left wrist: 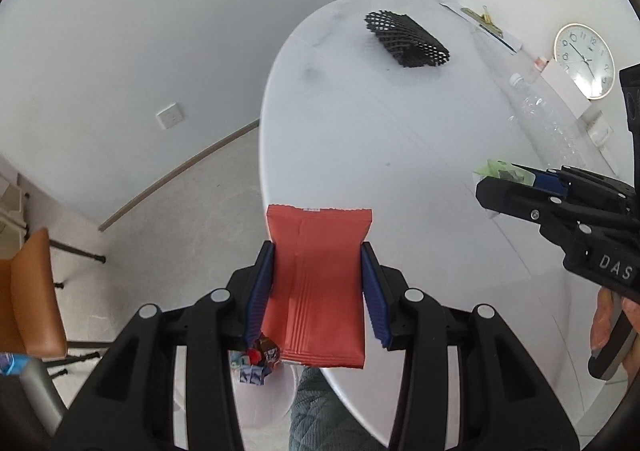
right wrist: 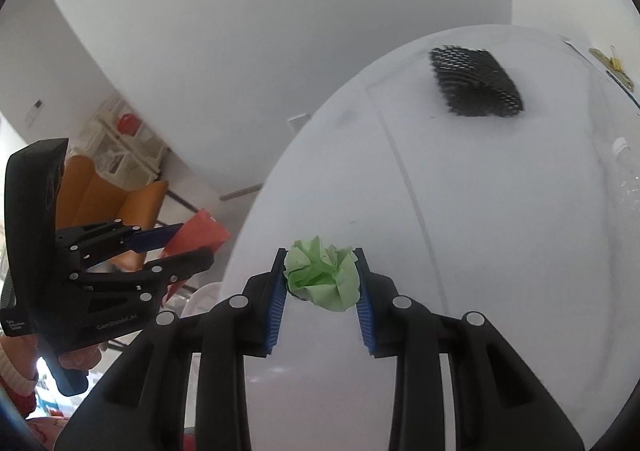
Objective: Collect trash
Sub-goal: 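Carry the red packet and green paper over the wastebasket and release both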
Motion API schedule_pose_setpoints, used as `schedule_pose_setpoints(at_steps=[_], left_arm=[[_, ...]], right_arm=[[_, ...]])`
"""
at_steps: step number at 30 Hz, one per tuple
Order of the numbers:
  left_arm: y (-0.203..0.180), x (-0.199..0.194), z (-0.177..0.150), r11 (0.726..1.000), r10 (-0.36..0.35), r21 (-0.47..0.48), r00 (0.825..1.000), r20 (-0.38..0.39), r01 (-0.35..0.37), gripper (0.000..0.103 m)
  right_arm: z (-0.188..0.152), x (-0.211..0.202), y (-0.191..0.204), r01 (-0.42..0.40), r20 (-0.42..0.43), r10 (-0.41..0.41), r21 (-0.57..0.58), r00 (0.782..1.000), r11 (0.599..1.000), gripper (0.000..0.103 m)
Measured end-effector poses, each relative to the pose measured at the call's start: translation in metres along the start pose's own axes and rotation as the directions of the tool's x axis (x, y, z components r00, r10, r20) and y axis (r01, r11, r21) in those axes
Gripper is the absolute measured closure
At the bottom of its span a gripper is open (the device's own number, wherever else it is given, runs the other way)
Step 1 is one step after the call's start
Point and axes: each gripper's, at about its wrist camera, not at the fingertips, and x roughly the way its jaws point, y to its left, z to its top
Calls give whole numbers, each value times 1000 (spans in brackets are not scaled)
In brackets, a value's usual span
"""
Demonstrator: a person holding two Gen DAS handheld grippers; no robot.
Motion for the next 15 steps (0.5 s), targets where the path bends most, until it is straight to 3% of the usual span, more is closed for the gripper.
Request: schedule_pose_setpoints(at_steps=[7,15], left_arm=[[41,-41,-77,989,84,-120,996,-22,-86,62],[83,-37,-121,983,62,-170,996,-68,-73,62]], right_arm=[[-33,-2,99,-111,-52,104,-139,993,984,71],[-53,21,173,-136,-118,113,-206,986,969,70]])
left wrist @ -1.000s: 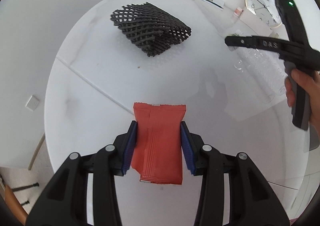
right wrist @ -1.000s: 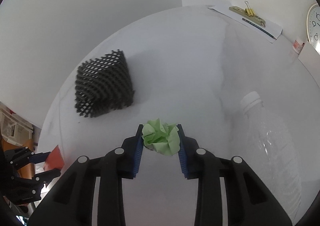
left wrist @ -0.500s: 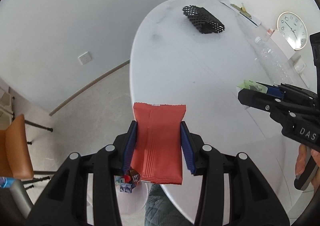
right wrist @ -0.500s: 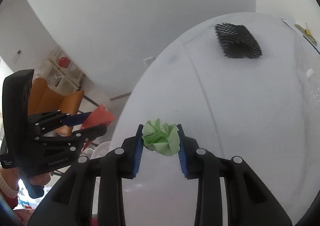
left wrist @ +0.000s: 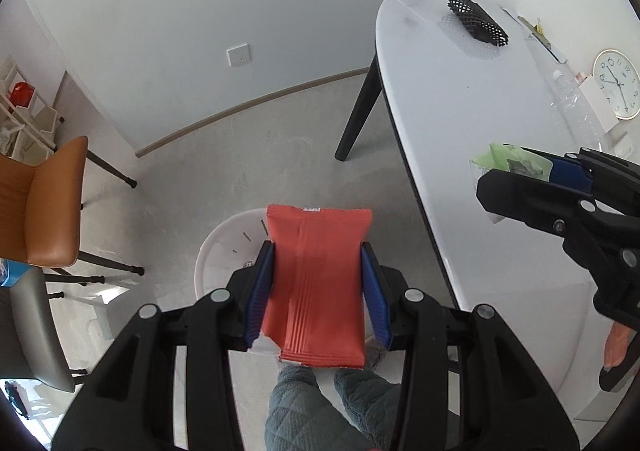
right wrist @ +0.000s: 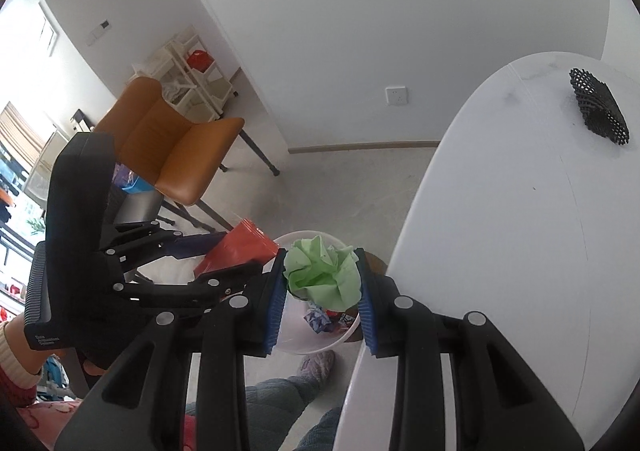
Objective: Collect trash
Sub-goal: 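Carry the red packet and green paper over the wastebasket and release both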
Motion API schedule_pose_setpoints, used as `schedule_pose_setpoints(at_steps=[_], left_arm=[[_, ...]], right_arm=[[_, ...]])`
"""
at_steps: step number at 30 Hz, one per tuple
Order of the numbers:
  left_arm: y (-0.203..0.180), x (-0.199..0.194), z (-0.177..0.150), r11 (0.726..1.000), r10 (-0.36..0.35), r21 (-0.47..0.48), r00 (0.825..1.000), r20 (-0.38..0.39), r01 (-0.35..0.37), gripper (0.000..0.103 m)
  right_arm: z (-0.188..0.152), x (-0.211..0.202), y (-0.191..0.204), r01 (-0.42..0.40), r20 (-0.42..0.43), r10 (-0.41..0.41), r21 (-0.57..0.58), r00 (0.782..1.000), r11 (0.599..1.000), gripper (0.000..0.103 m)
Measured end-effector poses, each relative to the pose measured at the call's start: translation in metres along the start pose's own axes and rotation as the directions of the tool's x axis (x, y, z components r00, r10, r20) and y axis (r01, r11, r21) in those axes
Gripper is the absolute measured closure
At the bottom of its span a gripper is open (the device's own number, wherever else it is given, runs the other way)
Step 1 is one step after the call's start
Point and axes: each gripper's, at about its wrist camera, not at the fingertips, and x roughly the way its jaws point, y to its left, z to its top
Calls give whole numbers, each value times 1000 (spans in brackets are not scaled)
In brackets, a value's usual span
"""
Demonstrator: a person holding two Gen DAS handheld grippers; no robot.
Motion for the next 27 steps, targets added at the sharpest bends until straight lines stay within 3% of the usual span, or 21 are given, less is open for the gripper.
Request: schedule_pose_setpoints(at_steps=[13,17,27], left_arm=[[56,52,-8,998,-34,55,996,-85,39,60],[64,48,-8,997,-44,64,996,-81,50,43],[74,23,-6,991,-49,120,998,-46,54,22]], right_arm=[[16,60,40,55,-75,-53,19,996,998,69],[12,65,44,67,-87,-64,33,994,997,69],[10,81,43,70,-109,-63,65,992,995,68]])
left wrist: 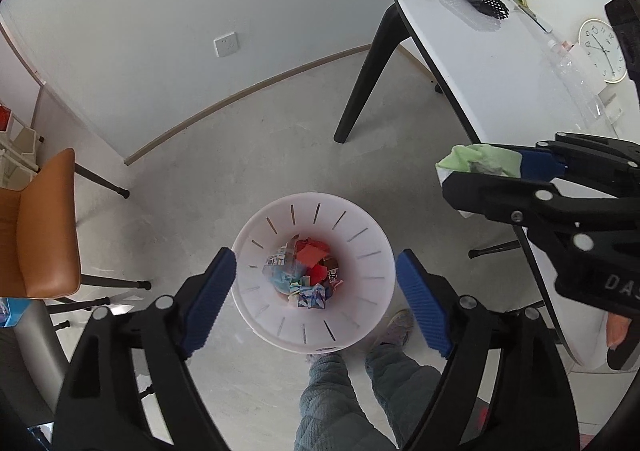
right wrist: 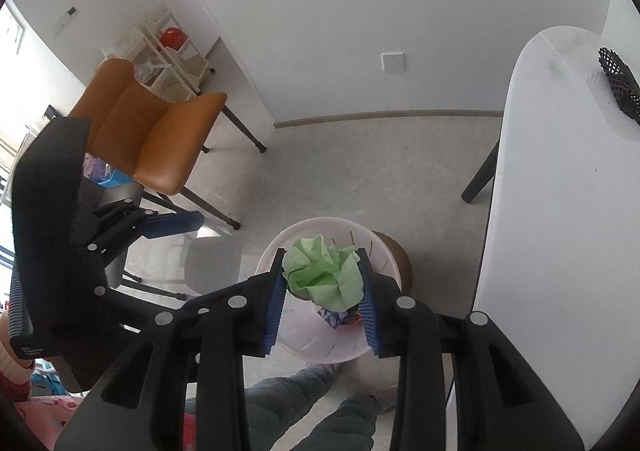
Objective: Collect trash
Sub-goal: 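Carry the red packet and green paper over the wastebasket and release both, then move both tools back over the table toward the black mesh and water bottle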
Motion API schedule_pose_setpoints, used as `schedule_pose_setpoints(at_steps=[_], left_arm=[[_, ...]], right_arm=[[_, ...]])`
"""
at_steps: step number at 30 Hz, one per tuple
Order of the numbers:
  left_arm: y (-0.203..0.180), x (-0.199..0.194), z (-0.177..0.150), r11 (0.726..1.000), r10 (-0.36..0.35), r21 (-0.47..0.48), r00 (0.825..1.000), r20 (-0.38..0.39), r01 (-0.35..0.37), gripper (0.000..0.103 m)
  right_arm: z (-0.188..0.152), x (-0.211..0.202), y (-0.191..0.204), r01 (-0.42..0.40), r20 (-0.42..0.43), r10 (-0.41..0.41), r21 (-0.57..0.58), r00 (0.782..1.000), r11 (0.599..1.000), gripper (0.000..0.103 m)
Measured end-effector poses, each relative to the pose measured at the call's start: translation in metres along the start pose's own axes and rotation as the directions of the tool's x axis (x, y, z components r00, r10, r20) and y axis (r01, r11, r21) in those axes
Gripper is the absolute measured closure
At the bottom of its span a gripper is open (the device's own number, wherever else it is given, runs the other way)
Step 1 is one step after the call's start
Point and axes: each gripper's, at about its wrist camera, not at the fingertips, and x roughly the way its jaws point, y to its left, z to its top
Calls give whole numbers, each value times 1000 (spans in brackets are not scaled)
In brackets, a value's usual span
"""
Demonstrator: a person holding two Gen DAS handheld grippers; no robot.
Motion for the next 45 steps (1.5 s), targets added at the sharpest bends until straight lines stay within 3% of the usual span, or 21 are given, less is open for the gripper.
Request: schedule_pose_setpoints(at_steps=[3,7,9,11,14,17,24,29,38,45], left_arm=[[11,-13,-6,1000,5,0,1000,18,-5,16],[36,-29,-17,999,37,-35,999,21,-36,15],[48,-35,-22,996,63,-57,998,16,-62,15],[58,-40,-24,994,78,-78,997,15,-77,15],[69,-44,-25,990,96,-104,995,11,-94,15],[74,-51,-22,989,97,-117,995,27,-93,15],[63,-79,-5,995,72,-76,991,111,-64,15],[41,-104,12,998,57,-24,980,190,-53,9],[-18,-137,43,997,-47,78,968,247,28,8],[-90,-151,59,991,-46,135,956,291,6,8]], right_arm=[[-1,13,1,-9,-26,9,8,1000,1000,68],[-5,33,8,-13,-67,12,-12,998,1000,68],[-7,44,14,-18,-99,16,-28,995,999,60],[-10,53,20,-12,-131,6,-42,991,999,34],[-12,51,29,1,-138,-7,-44,990,999,13],[-8,36,36,24,-114,-29,-44,993,999,5],[10,-16,42,123,-27,-123,-13,992,992,3],[15,-63,37,169,50,-172,49,984,984,3],[-7,-142,12,313,163,-337,158,927,937,3],[-37,-195,-39,327,212,-381,250,900,911,2]])
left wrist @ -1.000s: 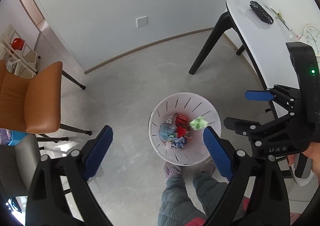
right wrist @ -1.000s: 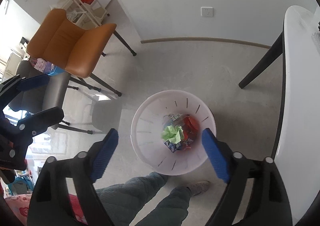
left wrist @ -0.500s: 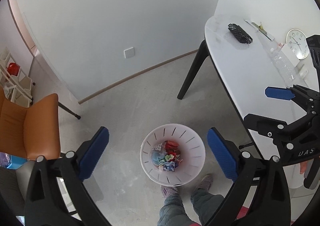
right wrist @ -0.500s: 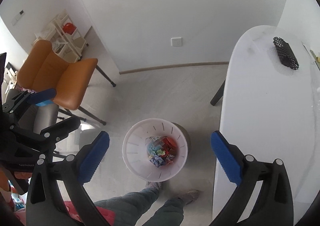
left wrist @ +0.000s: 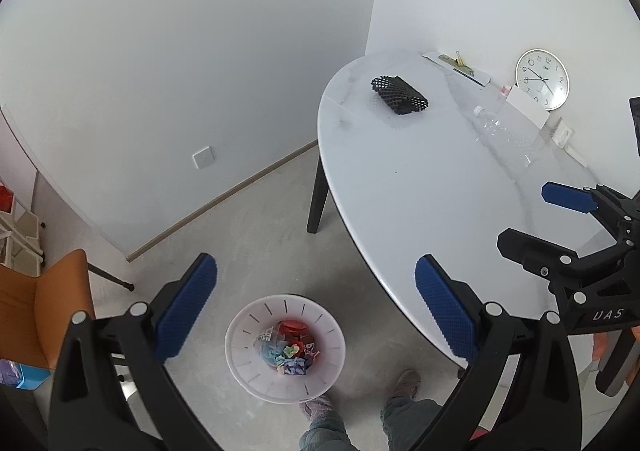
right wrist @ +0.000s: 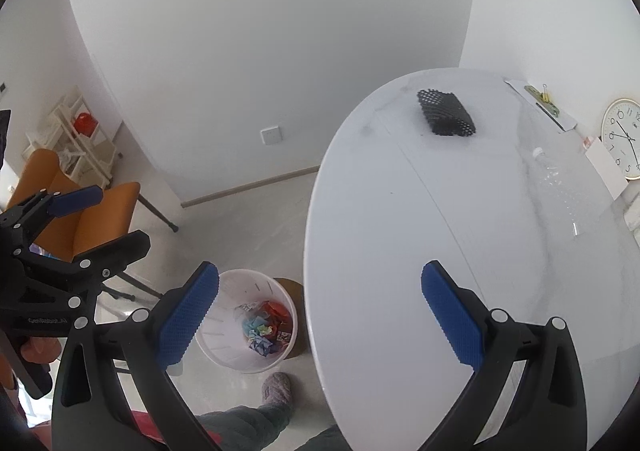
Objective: Collect trash
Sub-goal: 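Move both tools back over the table toward the black mesh and water bottle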
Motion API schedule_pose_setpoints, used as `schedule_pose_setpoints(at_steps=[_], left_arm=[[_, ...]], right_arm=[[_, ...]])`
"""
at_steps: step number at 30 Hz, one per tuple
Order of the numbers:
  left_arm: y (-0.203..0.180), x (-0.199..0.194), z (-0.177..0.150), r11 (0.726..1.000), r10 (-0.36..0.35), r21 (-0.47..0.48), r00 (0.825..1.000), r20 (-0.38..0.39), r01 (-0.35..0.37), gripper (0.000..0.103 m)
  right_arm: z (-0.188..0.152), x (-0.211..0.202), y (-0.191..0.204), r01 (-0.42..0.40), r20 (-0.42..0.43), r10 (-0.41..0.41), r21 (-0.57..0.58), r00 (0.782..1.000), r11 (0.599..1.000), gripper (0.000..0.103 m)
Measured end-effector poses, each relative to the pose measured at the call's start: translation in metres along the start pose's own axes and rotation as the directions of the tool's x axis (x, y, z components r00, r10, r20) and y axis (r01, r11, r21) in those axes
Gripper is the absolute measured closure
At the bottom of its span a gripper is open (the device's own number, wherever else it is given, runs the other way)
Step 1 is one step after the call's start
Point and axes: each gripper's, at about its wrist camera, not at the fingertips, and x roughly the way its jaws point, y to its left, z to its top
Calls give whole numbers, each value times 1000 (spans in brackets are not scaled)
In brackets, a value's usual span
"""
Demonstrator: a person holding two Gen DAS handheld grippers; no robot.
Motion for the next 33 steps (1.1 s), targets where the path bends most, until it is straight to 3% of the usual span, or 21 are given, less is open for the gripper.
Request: schedule_pose_setpoints(at_steps=[12,19,27,33], left_arm=[[-151,2,38,1000,21,-19,997,71,-19,8],[-223,17,58,999,37,-36,997,69,-35,8],[-250,54,97,996,67,-57,997,27,-66,8],[-253,123,160,993,88,-78,996,-1,-88,8]], right_arm=[[-7,-51,-143,-13,58,12,25,998,1000,2],[-20,-65,-222,5,59,-7,36,998,999,2],[-23,-55,-296,35,52,-40,90,998,995,2],[-2,-21,-343,77,27,-79,76,997,994,2]])
